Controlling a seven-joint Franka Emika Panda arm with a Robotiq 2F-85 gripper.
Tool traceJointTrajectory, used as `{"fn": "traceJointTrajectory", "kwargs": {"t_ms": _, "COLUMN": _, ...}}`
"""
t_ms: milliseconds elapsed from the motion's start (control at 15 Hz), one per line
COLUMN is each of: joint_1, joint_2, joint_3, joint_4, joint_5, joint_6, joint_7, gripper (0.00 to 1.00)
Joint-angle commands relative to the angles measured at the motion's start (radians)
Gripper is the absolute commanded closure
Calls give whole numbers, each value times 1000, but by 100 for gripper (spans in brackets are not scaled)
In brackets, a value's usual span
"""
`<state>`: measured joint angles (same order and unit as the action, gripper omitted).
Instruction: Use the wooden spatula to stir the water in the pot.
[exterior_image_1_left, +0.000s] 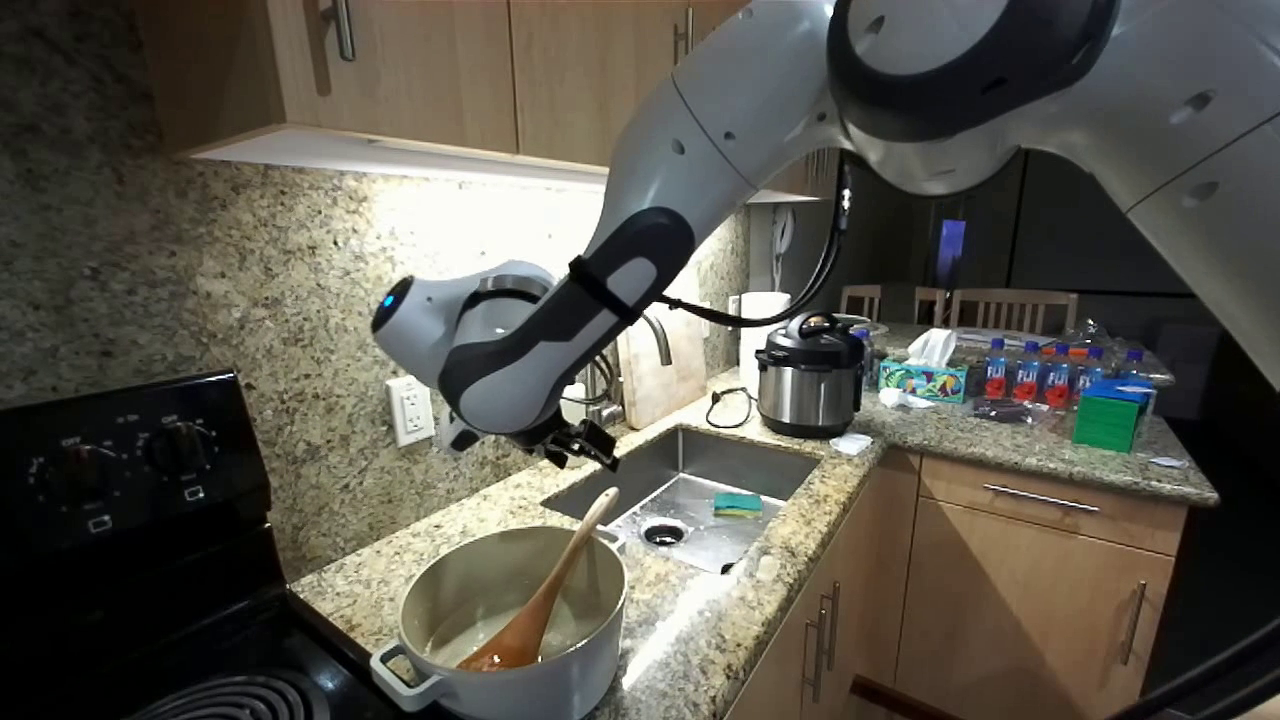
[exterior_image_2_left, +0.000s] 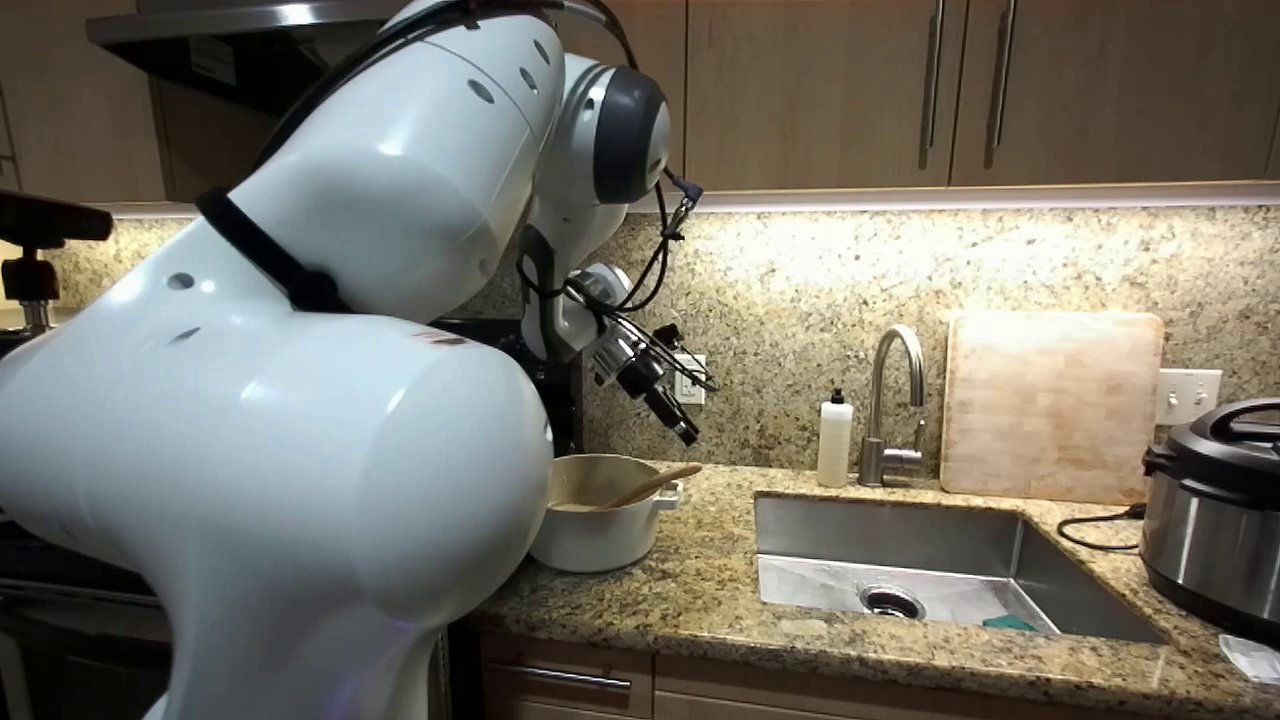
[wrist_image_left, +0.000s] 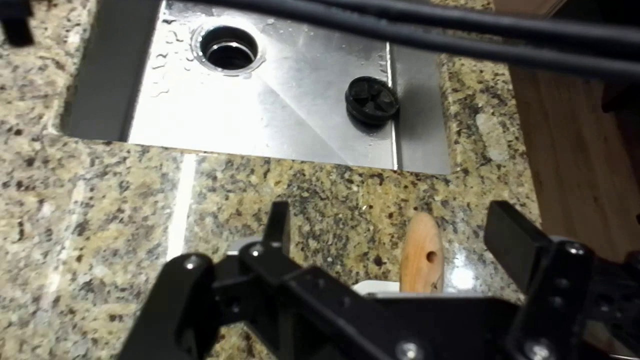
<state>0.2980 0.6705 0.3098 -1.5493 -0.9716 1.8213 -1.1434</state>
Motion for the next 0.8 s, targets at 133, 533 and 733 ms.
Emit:
{"fn": "traceJointTrajectory", "kwargs": {"t_ms": 133, "joint_1": -165, "joint_2": -241, "joint_3": 14, "joint_4": -333, "joint_5": 101, "joint_6": 379, "joint_7": -170, "gripper": 0}}
{"fn": "traceJointTrajectory", "kwargs": {"t_ms": 533, "joint_1": -320, "joint_2": -431, "joint_3": -29, "joint_4": -648, "joint_5": 274, "joint_6": 736, "joint_7": -459, "gripper": 0}}
{"fn": "traceJointTrajectory", "kwargs": {"t_ms": 733, "joint_1": -358, "joint_2": -515, "joint_3": -64, "joint_4": -795, "joint_5": 374, "joint_6": 874, "joint_7": -584, "gripper": 0}}
